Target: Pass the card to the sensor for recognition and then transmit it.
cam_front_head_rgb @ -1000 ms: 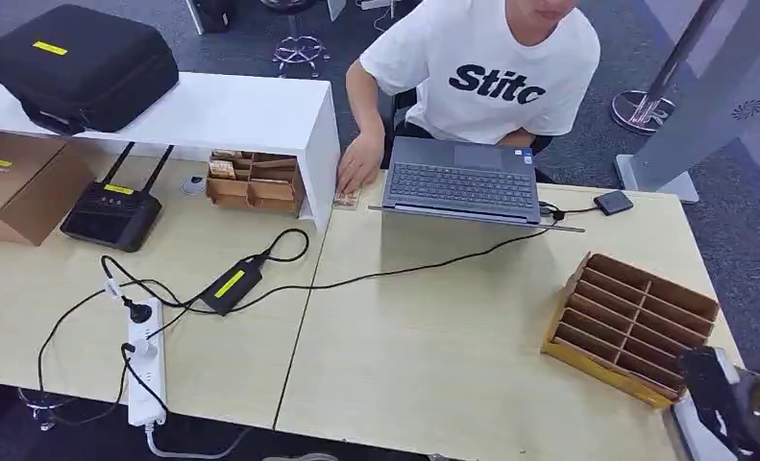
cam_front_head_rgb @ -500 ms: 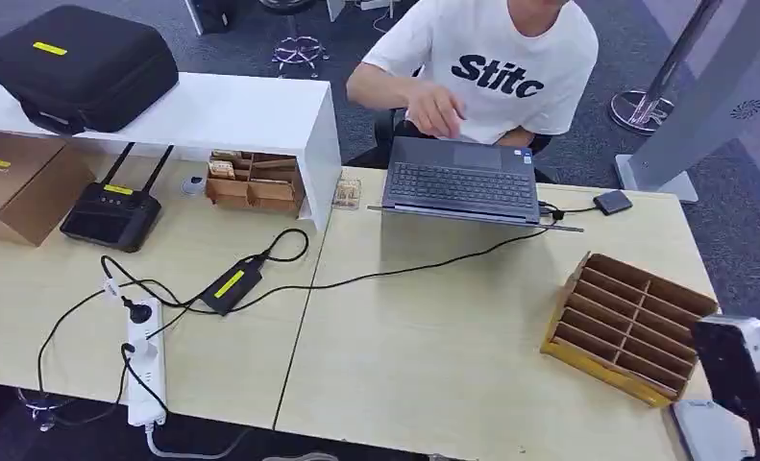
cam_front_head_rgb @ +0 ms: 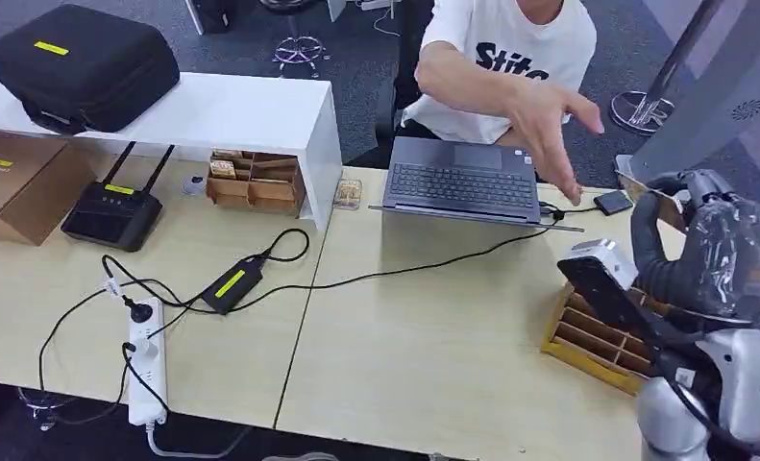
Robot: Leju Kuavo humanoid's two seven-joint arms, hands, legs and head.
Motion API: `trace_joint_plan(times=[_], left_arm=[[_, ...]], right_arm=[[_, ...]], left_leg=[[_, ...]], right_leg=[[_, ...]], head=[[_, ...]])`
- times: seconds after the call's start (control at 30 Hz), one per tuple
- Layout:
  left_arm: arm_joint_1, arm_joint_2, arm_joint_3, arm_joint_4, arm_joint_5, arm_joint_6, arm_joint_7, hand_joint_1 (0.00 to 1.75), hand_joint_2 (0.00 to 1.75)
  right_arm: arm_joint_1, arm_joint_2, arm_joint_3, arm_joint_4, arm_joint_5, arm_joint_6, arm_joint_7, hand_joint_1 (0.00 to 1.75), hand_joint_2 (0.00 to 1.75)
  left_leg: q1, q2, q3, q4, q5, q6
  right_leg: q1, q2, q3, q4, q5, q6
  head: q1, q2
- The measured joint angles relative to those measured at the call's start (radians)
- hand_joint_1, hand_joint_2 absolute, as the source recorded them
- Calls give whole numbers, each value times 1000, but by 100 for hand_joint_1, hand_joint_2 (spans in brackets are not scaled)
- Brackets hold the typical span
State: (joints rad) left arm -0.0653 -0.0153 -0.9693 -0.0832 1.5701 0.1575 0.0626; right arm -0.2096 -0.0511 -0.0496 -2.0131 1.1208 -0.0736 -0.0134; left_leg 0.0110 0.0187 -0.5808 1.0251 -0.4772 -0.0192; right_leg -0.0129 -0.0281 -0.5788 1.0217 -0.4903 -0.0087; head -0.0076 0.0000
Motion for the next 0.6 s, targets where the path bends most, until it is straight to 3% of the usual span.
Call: trace_joint_plan(times=[0.4,0.47,0.5,0.53,0.57,0.6], left_arm=[[1,2,0,0,-1,0,0,0,175],[2,10,-11,0,-25,-13,17,0,175],[-2,15,-22,0,-30,-21,28,0,175],[-9,22,-29,0,-30,-28,35,0,175],[-17,25,-34,0,-30,-33,40,0,175],[-26,31,-38,0,-29,-35,43,0,175]], right_arm=[[-5,-15,22,15,-6,5,4,175,175],[-139,12,46,138,-82,122,62,173,175],[-270,36,65,285,-104,206,74,157,175],[-368,57,81,419,-108,230,58,143,175],[-454,74,98,525,-116,207,42,63,175],[-509,87,114,626,-125,172,32,21,175]], left_leg=[[0,0,-3,-1,0,0],[0,7,-10,-1,-1,-2],[0,24,-7,-1,-1,-3],[0,32,-4,-1,-1,-3],[1,37,-1,-1,-2,-4],[2,37,0,-1,-2,-4]], right_leg=[[0,0,1,1,0,0],[0,6,-2,3,4,-3],[0,22,-6,3,7,-6],[0,31,-7,3,10,-4],[0,34,-6,2,11,-6],[1,34,-4,2,11,-7]], head=[[0,0],[1,0],[-3,0],[-2,0],[-3,0],[-3,0]])
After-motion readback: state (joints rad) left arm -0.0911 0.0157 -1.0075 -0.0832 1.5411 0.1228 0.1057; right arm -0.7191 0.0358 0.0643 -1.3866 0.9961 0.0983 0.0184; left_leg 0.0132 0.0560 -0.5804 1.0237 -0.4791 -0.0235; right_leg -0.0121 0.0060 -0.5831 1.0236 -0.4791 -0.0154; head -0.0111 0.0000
